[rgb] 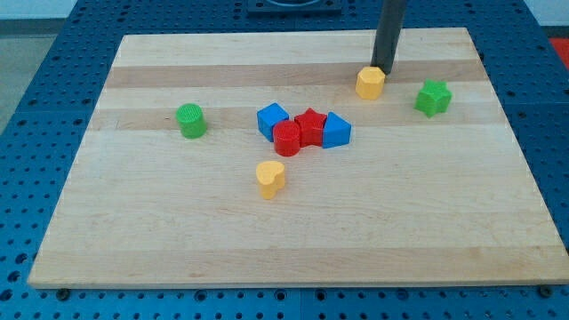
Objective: Push the yellow hexagon to the left side of the green star
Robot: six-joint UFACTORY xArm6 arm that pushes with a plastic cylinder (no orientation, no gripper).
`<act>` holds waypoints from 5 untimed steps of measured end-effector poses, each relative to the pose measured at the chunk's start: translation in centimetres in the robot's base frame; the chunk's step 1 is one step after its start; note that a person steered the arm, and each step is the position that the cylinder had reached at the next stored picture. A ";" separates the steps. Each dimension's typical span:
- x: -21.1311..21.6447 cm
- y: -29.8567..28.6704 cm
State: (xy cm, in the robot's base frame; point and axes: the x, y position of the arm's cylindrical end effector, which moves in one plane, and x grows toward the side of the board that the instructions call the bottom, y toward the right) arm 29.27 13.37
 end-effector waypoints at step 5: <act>4.0 -5.4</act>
State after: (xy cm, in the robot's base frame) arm 33.27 7.99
